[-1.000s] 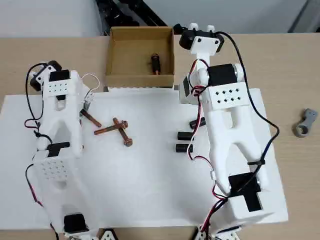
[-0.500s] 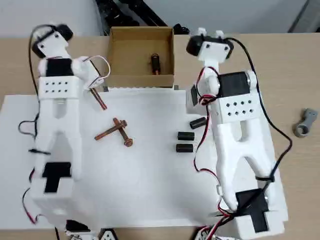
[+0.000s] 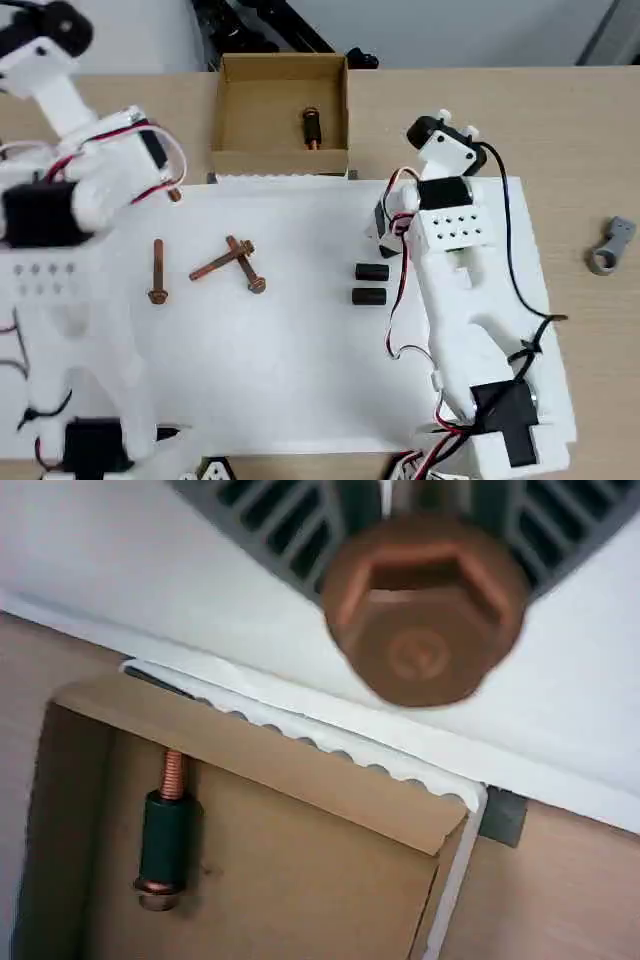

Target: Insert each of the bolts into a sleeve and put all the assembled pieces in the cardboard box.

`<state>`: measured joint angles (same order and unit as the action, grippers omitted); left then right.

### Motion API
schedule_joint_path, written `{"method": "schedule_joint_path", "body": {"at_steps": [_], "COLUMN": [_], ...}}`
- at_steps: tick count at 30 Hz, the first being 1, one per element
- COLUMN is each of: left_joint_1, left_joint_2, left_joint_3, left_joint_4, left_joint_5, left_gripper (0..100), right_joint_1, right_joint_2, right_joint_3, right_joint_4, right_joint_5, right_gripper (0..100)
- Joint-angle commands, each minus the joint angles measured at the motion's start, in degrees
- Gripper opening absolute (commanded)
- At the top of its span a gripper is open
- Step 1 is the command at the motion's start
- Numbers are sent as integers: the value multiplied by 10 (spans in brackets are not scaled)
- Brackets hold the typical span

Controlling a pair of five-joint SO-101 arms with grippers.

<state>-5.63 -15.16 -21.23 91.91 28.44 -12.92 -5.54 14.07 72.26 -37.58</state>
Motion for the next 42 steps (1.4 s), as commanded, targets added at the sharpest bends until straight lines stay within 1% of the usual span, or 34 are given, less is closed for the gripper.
{"method": "schedule_joint_path", "body": {"at_steps": [1,4,7,9,15,21,25,31,37,42], "left_joint_1": [4,2,1,1,1,1,1,1,0,0], "left_joint_2": [-47,-53,-54,-56,-57,-57,-57,-56,-56,-52], "left_joint_3": [-8,-8,-6,7,56,61,61,61,61,61], "left_joint_4": [19,37,42,40,25,16,16,16,19,16], "left_joint_5": [-5,-5,-5,-5,-5,-5,-5,-5,-5,-5], "left_gripper": [5,5,5,5,5,5,5,5,5,5], "right_joint_1": [3,3,3,3,3,4,6,7,9,32], "right_joint_2": [-24,-23,-23,-23,-23,-18,30,110,138,145], "right_joint_3": [16,23,33,44,82,86,84,84,84,84], "right_joint_4": [-64,-89,-114,-129,-162,-175,-176,-232,-255,-255], "right_joint_5": [-64,-99,-127,-137,-141,-161,-169,-169,-169,-167], "right_gripper": [127,143,214,243,244,244,244,244,244,240]}}
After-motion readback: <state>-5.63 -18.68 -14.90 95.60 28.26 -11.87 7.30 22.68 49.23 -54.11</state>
